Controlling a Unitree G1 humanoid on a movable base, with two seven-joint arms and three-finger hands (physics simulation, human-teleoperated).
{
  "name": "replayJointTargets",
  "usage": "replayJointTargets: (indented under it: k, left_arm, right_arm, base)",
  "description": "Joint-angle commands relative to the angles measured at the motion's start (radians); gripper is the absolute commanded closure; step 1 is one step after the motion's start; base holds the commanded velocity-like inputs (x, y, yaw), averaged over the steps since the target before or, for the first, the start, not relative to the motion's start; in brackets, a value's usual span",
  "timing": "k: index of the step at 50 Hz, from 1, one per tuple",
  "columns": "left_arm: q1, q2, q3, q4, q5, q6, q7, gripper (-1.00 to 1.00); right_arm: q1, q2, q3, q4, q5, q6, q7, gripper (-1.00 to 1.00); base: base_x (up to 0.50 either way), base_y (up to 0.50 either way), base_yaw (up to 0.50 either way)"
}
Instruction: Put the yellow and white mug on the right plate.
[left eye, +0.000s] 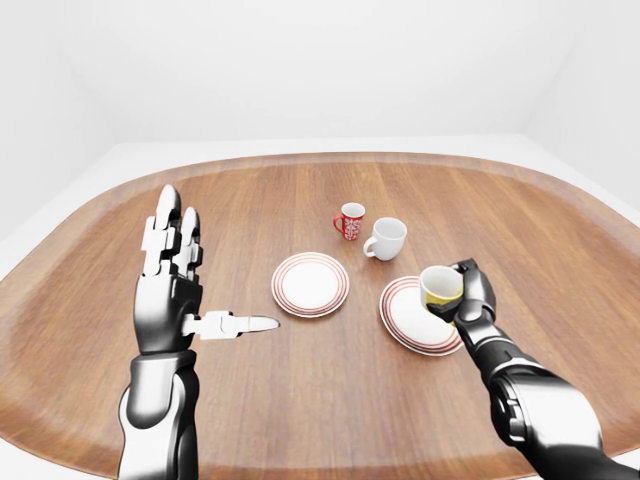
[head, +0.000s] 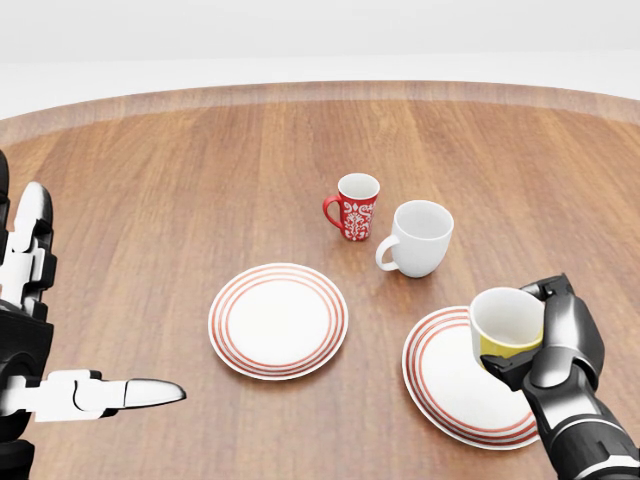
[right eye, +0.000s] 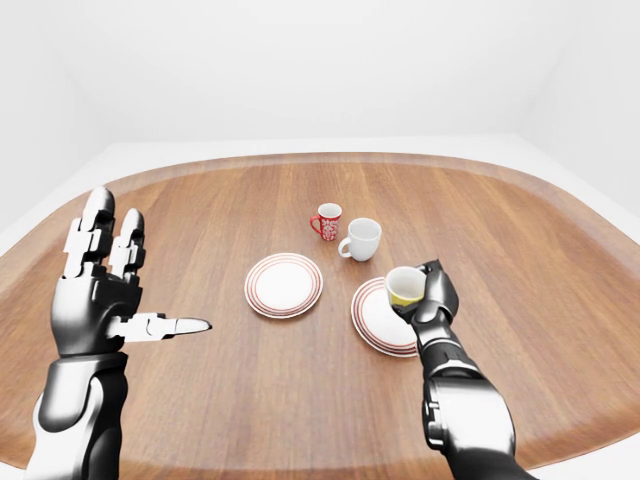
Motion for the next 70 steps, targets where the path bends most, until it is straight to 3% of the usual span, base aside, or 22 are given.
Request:
replayJointTargets:
  k: [1, 61, 62, 70]
  left_arm:
    - [0.001, -0.001, -0.004, 0.004, 0.003, 0.000, 0.001, -1.00]
    - [0.004, -0.002, -0.006, 0.000, 0.002, 0.000, -0.002, -1.00]
    - [0.004, -0.001, -0.004, -0.004, 0.001, 0.000, -0.002, -1.00]
    - [0.002, -0.001, -0.002, -0.002, 0.001, 0.000, -0.001, -1.00]
  right_arm:
    - [0.015, 0.013, -0.013, 0.003, -0.061, 0.000, -0.034, 1.00]
    - [0.021, 0.063, -0.061, 0.010, -0.021, 0.000, 0.035, 1.00]
    - [0.021, 0.063, -0.067, 0.010, -0.012, 0.000, 0.051, -1.00]
    - [0.020, 0.062, -0.065, 0.010, -0.007, 0.000, 0.053, -1.00]
  base:
    - [0.00, 0.00, 0.00]
    - [0.00, 0.00, 0.00]
    - [0.00, 0.00, 0.00]
    - [0.00, 0.00, 0.00]
